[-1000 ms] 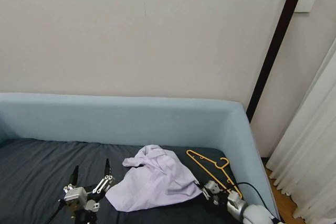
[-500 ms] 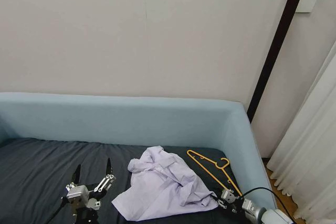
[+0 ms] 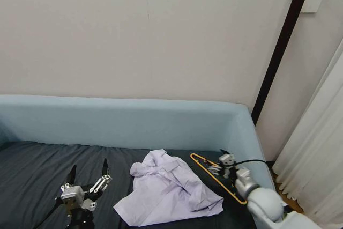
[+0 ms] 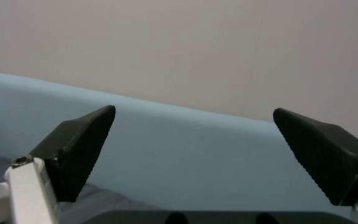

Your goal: Pick up the clothes from the sofa and hang them on the clothes hanger.

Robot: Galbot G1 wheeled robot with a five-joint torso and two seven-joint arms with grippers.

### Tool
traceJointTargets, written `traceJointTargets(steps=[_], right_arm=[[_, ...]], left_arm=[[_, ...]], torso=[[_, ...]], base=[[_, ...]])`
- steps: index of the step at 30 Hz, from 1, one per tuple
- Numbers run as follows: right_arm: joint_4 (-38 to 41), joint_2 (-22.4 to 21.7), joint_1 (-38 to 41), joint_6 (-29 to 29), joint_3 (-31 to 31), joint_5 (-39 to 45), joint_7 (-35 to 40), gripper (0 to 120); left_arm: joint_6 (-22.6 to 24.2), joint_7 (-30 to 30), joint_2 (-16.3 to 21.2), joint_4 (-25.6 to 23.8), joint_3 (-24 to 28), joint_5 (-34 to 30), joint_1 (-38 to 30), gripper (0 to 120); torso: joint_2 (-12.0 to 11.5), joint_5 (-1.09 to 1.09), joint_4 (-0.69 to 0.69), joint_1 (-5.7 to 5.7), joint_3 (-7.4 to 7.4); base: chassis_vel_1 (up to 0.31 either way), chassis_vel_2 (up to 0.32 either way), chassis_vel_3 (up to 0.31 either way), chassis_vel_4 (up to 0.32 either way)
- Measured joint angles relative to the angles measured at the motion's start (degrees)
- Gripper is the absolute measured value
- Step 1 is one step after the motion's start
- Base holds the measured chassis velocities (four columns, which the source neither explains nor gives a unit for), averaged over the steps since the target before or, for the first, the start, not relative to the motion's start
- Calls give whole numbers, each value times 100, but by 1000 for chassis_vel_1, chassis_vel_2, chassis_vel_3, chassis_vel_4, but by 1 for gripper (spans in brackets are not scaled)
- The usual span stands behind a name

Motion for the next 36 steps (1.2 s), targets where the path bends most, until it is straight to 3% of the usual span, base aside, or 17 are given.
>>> traceJointTargets(steps=[2,3,6,12,13,19,36], right_arm=[[-742,731,589,200,-645,-234,297,100],[-742,731,589,200,-645,-234,297,100],[-1918,1607,1187,346,-1075,-601,574,100],[-2765,2283,1436,277,-1638,-784,1320,100],[-3033,2568,1431,218,-1748,-831,1563,100],[-3459,3150,1324,8,-1720,-772,1943,100],[-4226,3956,1234,-509,-1437,-756,3052,100]], left_arm=[[78,-17,72,125,-194,6,-15,100],[78,-17,72,125,-194,6,-15,100],[111,130,364,223,-483,-51,21,100],[101,208,544,422,-694,29,33,100],[109,168,583,553,-786,35,13,100],[184,82,643,747,-954,7,-21,100],[86,80,381,665,-824,134,-16,100]], torso=[[-1,0,2,0,1],[-1,0,2,0,1],[-1,-1,0,1,1],[-1,-2,-2,1,1],[-1,-1,0,1,1],[-1,-1,0,1,0],[-1,2,0,1,0]], base=[[0,0,0,0],[0,0,0,0],[0,0,0,0],[0,0,0,0],[0,0,0,0],[0,0,0,0],[0,0,0,0]])
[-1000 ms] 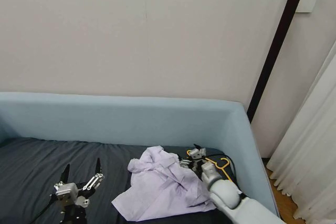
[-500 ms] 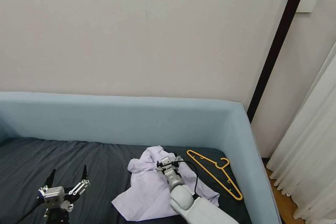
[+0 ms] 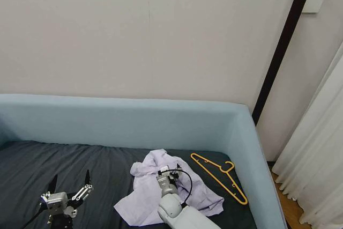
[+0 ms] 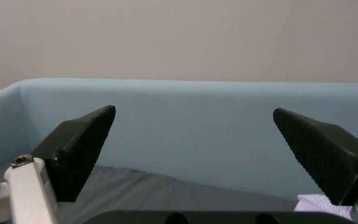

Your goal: Pick up the clothes from the sofa and hang them on the clothes hanger.

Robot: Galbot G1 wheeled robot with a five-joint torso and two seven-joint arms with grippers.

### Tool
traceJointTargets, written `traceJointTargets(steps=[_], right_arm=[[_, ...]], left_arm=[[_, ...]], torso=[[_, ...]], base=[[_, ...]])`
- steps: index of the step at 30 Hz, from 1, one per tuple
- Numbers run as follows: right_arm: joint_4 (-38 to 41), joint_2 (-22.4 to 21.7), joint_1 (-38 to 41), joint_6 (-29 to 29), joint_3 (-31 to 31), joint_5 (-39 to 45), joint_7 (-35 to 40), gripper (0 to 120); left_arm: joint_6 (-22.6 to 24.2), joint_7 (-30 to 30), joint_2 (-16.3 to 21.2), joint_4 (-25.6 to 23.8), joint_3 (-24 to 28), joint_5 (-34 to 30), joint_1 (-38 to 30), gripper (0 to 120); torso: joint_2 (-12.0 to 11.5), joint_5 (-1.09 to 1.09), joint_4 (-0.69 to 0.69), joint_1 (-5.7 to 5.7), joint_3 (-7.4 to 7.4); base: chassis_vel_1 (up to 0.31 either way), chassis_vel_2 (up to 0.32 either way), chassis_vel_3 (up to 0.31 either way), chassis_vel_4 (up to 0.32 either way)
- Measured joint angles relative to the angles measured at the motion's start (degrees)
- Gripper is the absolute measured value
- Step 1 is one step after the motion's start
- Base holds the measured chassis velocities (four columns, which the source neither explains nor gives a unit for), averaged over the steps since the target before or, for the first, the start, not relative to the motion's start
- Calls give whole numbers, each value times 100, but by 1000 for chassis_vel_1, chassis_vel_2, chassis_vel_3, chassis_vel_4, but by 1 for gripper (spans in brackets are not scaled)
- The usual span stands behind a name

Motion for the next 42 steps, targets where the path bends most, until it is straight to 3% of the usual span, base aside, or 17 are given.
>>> traceJointTargets(steps=[6,10,27,37,42], right_arm=[[104,25,-153,-3,-5,8,306,100],[41,53,-315,305,62,-159,535,100],[8,74,-252,463,102,-528,420,96],[565,70,-239,497,-2,350,786,99],[542,66,-234,1016,-21,502,429,99]], left_arm=[[-39,-1,-25,-28,21,7,15,100],[-51,-2,-34,-17,95,37,5,100],[-62,0,29,3,122,31,-20,100],[-74,3,0,46,166,35,-38,100],[-95,3,0,46,139,34,-11,100]], torso=[[0,-1,-2,0,0],[0,0,-1,0,0],[0,0,0,-1,0],[0,0,0,-1,0],[0,0,-1,-1,0]], base=[[0,0,0,0],[0,0,0,0],[0,0,0,0],[0,0,0,0],[0,0,0,0]])
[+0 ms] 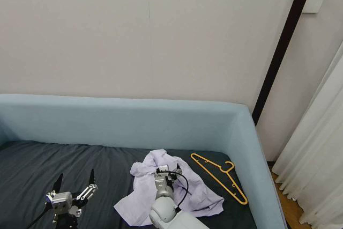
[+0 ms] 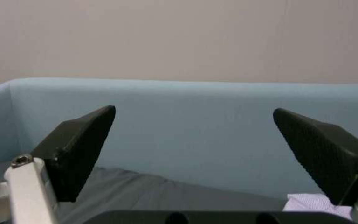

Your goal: Pick up the clothes from the sofa and hang them on the clothes hanger.

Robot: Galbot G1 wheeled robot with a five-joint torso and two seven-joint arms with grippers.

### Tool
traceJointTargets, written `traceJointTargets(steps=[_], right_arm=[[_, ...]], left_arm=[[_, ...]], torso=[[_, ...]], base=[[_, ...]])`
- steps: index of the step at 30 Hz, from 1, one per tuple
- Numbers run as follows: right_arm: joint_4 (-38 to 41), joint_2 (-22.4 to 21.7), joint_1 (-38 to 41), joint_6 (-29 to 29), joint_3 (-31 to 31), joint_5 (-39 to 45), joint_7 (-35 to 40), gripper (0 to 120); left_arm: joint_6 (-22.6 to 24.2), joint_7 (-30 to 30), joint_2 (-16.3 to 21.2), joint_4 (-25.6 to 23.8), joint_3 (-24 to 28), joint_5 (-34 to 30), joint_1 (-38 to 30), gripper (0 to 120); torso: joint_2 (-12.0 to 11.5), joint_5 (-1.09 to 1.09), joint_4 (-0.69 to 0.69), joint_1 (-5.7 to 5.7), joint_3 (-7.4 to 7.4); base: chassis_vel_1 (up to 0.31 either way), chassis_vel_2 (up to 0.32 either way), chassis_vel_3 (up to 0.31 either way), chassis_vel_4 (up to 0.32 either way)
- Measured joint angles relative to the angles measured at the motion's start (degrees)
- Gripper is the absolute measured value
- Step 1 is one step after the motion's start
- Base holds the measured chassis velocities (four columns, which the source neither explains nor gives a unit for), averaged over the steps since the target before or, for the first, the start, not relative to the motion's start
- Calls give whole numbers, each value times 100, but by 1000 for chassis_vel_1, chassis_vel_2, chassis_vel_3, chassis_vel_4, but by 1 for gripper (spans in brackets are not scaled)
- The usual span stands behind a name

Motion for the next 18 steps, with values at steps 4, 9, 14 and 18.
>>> traceJointTargets(steps=[4,9,14,18], right_arm=[[-96,-3,-23,341,-8,55,-171,98],[-366,-4,-58,296,-55,-154,-170,98],[-778,-6,-48,344,21,-536,-196,87],[-922,-6,-9,347,63,-783,-147,86]], left_arm=[[-33,-1,-21,37,-16,-3,5,100],[-45,-2,-59,38,-8,11,19,100],[-55,-5,-77,-19,-19,37,61,100],[-56,-5,-93,-61,-31,46,95,100]], torso=[[0,0,0,0,0],[0,0,0,0,0],[0,0,-1,0,0],[0,0,1,0,0]], base=[[0,0,0,0],[0,0,0,0],[0,0,0,0],[0,0,0,0]])
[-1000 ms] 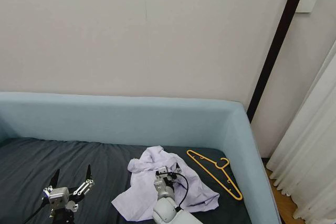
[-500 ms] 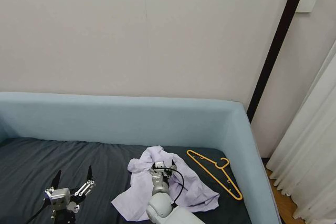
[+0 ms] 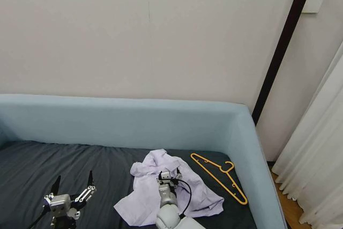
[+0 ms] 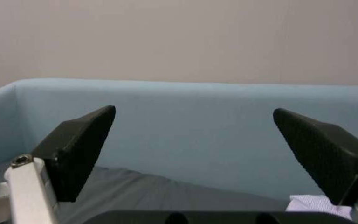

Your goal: Pick up the clothes from the sofa and hang them on the clothes hanger.

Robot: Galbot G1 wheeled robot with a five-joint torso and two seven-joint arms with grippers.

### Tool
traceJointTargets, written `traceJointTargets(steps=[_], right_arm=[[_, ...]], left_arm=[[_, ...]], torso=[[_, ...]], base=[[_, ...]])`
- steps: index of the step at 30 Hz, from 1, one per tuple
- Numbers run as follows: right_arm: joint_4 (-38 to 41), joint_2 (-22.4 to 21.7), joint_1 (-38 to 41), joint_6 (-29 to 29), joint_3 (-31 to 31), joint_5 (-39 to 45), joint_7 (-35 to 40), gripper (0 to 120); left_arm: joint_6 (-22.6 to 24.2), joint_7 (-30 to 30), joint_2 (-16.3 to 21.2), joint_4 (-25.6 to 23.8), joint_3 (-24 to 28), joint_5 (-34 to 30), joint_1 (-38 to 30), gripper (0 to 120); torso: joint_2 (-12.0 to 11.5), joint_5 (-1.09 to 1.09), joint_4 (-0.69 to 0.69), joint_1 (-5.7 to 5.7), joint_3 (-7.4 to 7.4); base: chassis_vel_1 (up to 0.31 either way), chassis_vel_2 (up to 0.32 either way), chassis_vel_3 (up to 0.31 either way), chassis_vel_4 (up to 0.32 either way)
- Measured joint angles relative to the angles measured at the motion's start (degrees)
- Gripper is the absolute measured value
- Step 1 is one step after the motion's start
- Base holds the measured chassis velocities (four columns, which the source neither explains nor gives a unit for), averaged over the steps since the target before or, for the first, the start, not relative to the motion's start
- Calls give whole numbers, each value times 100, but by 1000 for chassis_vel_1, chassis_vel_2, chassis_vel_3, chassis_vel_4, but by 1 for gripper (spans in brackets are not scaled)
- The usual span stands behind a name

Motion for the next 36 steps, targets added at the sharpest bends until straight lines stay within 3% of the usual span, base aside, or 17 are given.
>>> traceJointTargets(steps=[17,23,29,36], right_arm=[[410,-3,-142,-334,-122,-483,586,81],[474,-3,-180,-563,-74,-444,678,61],[663,-47,-248,-615,-110,-370,749,55],[884,-204,-324,-635,-157,-290,782,29]], left_arm=[[-50,-7,-20,-48,-31,16,55,100],[-59,-9,-31,9,45,28,7,100],[-59,-10,-37,49,88,52,-23,100],[-59,-10,-47,71,119,56,-46,100]], torso=[[0,0,0,0,0],[0,-1,-1,0,0],[0,0,0,0,0],[0,0,-1,0,0]], base=[[0,0,0,0],[0,0,0,0],[0,0,0,0],[0,0,0,0]])
